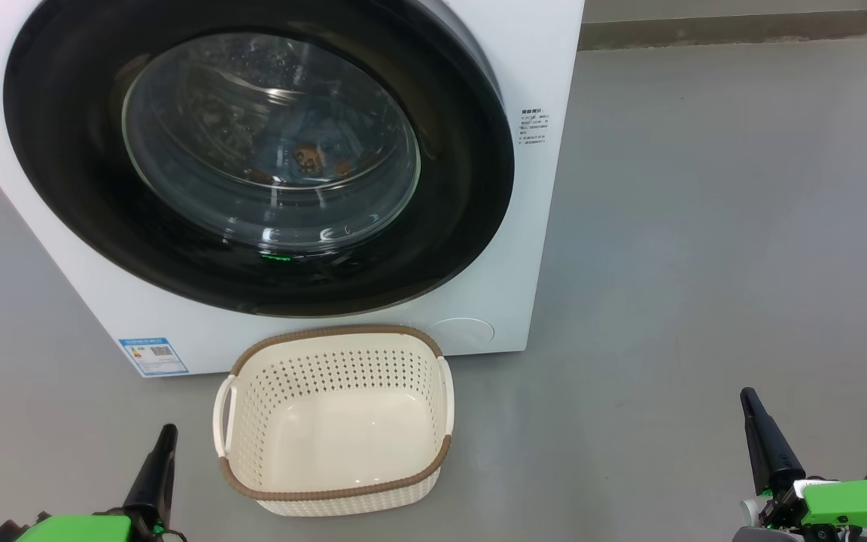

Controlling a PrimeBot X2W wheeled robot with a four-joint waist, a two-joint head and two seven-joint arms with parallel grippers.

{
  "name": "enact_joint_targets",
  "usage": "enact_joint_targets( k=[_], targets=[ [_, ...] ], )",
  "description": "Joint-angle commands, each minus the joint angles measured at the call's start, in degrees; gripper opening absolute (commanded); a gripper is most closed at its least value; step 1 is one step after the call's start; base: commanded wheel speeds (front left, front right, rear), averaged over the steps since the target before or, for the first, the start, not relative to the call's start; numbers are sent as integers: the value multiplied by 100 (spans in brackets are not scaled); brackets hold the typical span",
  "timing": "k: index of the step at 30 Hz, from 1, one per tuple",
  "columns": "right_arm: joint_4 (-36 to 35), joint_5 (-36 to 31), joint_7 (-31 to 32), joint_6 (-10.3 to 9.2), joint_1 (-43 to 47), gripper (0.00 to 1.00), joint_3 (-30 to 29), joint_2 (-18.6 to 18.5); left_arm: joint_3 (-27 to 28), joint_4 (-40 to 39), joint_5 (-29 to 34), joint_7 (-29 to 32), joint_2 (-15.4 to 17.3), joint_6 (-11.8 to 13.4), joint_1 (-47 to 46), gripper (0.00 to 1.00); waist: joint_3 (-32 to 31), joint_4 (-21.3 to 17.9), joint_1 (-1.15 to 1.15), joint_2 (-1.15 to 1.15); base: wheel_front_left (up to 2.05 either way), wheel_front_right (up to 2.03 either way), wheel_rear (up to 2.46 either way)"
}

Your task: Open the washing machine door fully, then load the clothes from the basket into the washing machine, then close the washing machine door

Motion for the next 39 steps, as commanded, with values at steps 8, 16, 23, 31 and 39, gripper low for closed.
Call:
enact_joint_targets(
  k=[8, 16, 23, 31, 39],
  targets=[
    [-140, -19, 40, 9, -258, 0, 140, -11, 203, -110, 67, 19, 59, -17, -249, 0, 0, 0, 0, 0, 0, 0, 0],
    [-140, -21, 42, 9, -258, 0, 138, -10, 207, -110, 71, 22, 56, -17, -249, 0, 0, 0, 0, 0, 0, 0, 0],
    [-140, -22, 44, 9, -258, 0, 136, -8, 210, -110, 74, 25, 54, -17, -250, 0, 0, 0, 0, 0, 0, 0, 0],
    [-140, -24, 45, 9, -259, 0, 134, -7, 214, -110, 76, 28, 52, -17, -250, 0, 0, 0, 0, 0, 0, 0, 0],
    [-140, -26, 47, 9, -259, 0, 132, -6, 217, -110, 79, 30, 49, -17, -250, 0, 0, 0, 0, 0, 0, 0, 0]
  ],
)
